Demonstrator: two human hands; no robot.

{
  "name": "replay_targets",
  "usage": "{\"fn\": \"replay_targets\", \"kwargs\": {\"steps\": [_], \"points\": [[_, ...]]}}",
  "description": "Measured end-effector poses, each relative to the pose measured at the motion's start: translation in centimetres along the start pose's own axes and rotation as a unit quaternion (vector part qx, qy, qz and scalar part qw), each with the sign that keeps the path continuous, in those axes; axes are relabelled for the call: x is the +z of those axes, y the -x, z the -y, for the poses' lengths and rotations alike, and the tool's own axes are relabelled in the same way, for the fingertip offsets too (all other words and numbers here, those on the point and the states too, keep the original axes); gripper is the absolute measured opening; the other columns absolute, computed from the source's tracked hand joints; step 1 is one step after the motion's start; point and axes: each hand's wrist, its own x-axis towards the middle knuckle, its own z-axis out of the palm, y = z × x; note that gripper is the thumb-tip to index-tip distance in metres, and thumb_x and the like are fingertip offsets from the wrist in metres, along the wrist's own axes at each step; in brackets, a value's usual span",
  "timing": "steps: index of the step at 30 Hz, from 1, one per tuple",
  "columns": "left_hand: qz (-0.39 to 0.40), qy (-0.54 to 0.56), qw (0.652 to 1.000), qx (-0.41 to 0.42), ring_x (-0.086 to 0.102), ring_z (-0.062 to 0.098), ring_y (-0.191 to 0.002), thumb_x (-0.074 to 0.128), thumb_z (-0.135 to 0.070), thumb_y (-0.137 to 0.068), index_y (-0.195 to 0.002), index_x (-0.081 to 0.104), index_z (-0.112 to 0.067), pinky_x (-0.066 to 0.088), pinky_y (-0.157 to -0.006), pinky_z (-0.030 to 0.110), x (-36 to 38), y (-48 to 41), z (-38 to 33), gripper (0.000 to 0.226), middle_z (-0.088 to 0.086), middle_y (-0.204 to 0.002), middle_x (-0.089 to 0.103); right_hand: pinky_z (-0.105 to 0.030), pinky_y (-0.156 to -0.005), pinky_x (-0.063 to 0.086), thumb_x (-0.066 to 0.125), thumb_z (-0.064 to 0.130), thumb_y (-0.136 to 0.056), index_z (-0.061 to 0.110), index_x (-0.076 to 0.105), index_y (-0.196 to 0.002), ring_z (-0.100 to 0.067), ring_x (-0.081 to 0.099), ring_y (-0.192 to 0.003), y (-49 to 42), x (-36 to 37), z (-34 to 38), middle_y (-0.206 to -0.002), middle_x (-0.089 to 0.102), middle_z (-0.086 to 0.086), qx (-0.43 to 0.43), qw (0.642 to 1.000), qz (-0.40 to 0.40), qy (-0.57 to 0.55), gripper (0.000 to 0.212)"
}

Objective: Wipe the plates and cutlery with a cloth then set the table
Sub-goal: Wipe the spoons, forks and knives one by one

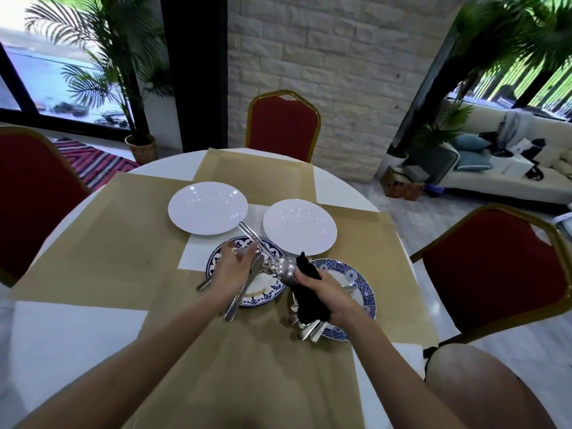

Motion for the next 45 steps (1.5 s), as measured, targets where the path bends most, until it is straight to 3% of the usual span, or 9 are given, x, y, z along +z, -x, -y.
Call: {"fn": "replay_targets", "kwargs": {"steps": [5, 12, 16, 19, 22, 28, 34, 40, 45], "points": [[0.032, 0.095, 0.995, 0.018, 0.062, 0.016, -0.086, 0.055, -0.03, -0.095, -0.089, 0.065, -0.017, 0.047, -0.08, 0.029, 3.5, 3.0, 0.6, 0.016, -0.001, -0.087, 0.069, -0.031, -0.068, 0.049, 0.073, 0.028, -0.084, 0.012, 0.068, -0.106, -0.018, 0.063, -0.074, -0.8, 2.9, -2.1, -0.084, 0.071, -0.004, -0.026, 0.998, -0.047, -0.045, 0.028], [0.013, 0.032, 0.999, 0.013, 0.056, 0.015, -0.076, 0.047, -0.027, -0.099, -0.091, 0.056, -0.011, 0.045, -0.07, 0.027, 2.4, 2.6, 0.6, 0.021, -0.002, -0.078, 0.059, -0.041, -0.08, 0.054, 0.069, 0.017, -0.087, 0.017, 0.063, -0.116, -0.03, 0.066, -0.091, -1.1, 1.8, -3.5, -0.102, 0.07, -0.012, -0.009, 0.994, -0.095, -0.047, 0.03], [0.064, 0.035, 0.997, -0.01, 0.067, 0.027, -0.081, 0.051, -0.028, -0.097, -0.094, 0.06, -0.018, 0.056, -0.077, 0.052, 1.4, 2.2, 1.4, 0.014, 0.003, -0.082, 0.064, -0.04, -0.074, 0.054, 0.071, 0.013, -0.084, 0.017, 0.061, -0.117, -0.028, 0.065, -0.09, -1.1, 0.2, -2.6, -0.099, 0.069, -0.01, -0.04, 0.99, -0.111, -0.078, 0.034], [0.136, 0.072, 0.988, -0.023, 0.07, 0.021, -0.066, 0.052, -0.022, -0.097, -0.103, 0.058, -0.009, 0.059, -0.06, 0.038, 1.4, 2.8, 1.1, 0.016, 0.009, -0.084, 0.06, -0.037, -0.069, 0.054, 0.07, 0.016, -0.086, 0.016, 0.062, -0.113, -0.025, 0.066, -0.084, -1.1, -0.4, -1.3, -0.096, 0.07, -0.009, -0.072, 0.985, -0.132, -0.08, 0.028], [0.191, 0.032, 0.981, 0.004, 0.069, 0.01, -0.064, 0.056, -0.016, -0.095, -0.107, 0.058, -0.009, 0.051, -0.052, 0.021, 1.7, 3.4, 0.6, 0.014, 0.008, -0.089, 0.065, -0.031, -0.063, 0.054, 0.069, 0.02, -0.088, 0.013, 0.064, -0.109, -0.022, 0.068, -0.079, -1.0, -0.8, 0.1, -0.092, 0.071, -0.007, -0.116, 0.983, -0.142, -0.021, 0.023], [0.23, 0.024, 0.973, 0.02, 0.068, 0.014, -0.07, 0.057, -0.012, -0.094, -0.099, 0.06, -0.002, 0.046, -0.049, 0.018, 2.3, 4.0, 0.2, 0.012, 0.009, -0.082, 0.067, -0.041, -0.072, 0.058, 0.071, 0.029, -0.086, 0.014, 0.068, -0.109, -0.025, 0.067, -0.082, -1.7, -0.4, -0.2, -0.093, 0.064, -0.005, -0.192, 0.944, -0.139, 0.229, 0.027], [0.215, 0.016, 0.975, 0.052, 0.071, 0.014, -0.076, 0.056, -0.019, -0.095, -0.103, 0.061, -0.011, 0.05, -0.06, 0.022, 2.5, 4.5, 0.2, 0.012, 0.004, -0.09, 0.071, -0.029, -0.078, 0.046, 0.068, 0.028, -0.089, 0.009, 0.066, -0.12, -0.02, 0.057, -0.093, -2.1, -1.6, 1.6, -0.099, 0.052, -0.002, -0.23, 0.879, -0.265, 0.321, 0.037], [0.199, 0.047, 0.977, 0.065, 0.071, 0.031, -0.08, 0.059, -0.017, -0.094, -0.096, 0.062, -0.006, 0.054, -0.079, 0.048, 2.9, 4.0, 0.3, 0.011, 0.017, -0.087, 0.068, -0.015, -0.07, 0.037, 0.068, 0.027, -0.089, 0.011, 0.067, -0.12, -0.015, 0.052, -0.088, -1.0, -0.1, 0.1, -0.096, 0.048, 0.0, -0.274, 0.859, -0.172, 0.398, 0.035], [0.215, 0.005, 0.972, 0.089, 0.071, 0.022, -0.079, 0.058, -0.018, -0.093, -0.099, 0.064, -0.011, 0.057, -0.079, 0.044, 3.1, 4.3, 0.8, 0.011, 0.014, -0.099, 0.066, -0.036, -0.081, 0.052, 0.07, 0.028, -0.087, 0.012, 0.066, -0.12, -0.025, 0.062, -0.094, -1.7, -3.3, 1.9, -0.1, 0.059, -0.004, -0.213, 0.879, -0.273, 0.328, 0.037]]}}
